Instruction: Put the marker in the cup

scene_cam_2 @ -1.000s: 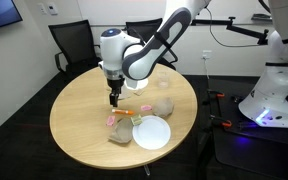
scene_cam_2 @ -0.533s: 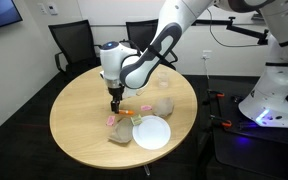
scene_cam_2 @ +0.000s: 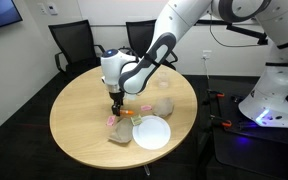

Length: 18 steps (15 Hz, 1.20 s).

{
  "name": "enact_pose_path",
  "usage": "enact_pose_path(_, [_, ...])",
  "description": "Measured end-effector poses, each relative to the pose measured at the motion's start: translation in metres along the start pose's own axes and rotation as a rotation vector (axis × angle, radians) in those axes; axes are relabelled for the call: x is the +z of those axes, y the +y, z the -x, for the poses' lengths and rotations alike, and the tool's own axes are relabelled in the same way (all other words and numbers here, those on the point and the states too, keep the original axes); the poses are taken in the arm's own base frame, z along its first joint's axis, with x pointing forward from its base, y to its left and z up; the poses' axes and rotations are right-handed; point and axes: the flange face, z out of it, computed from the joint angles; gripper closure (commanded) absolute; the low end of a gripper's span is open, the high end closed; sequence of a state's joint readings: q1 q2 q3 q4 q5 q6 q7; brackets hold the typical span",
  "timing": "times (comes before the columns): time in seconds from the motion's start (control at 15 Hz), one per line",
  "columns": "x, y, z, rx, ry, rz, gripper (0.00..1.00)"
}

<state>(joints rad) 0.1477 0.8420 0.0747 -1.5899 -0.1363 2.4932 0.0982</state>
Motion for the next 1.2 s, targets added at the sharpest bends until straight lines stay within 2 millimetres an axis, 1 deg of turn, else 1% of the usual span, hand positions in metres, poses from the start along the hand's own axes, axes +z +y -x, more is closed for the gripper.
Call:
enact_pose_path(0.33, [0.009, 0.001, -0.002, 0.008, -0.003, -0.004, 0.85])
enact_pose_path(0.47, [0.011, 0.002, -0.003, 0.009, -0.003, -0.004, 0.99])
enact_pose_path(0.53, [0.012, 0.002, -0.003, 0.010, -0.003, -0.005, 0.98])
enact_pose_path(0.6, [0.011, 0.002, -0.004, 0.011, -0.001, -0.005, 0.95])
enact_pose_path(0.8, [0.010, 0.002, -0.005, 0.012, 0.002, -0.005, 0.95])
enact_pose_path(0.93, [0.005, 0.003, -0.007, 0.012, 0.009, -0.004, 0.95])
enact_pose_path(1.07, [-0.010, 0.005, -0.010, 0.013, 0.028, 0.000, 0.95])
enact_pose_path(1.2, [-0.034, 0.009, -0.011, 0.013, 0.051, 0.009, 0.95])
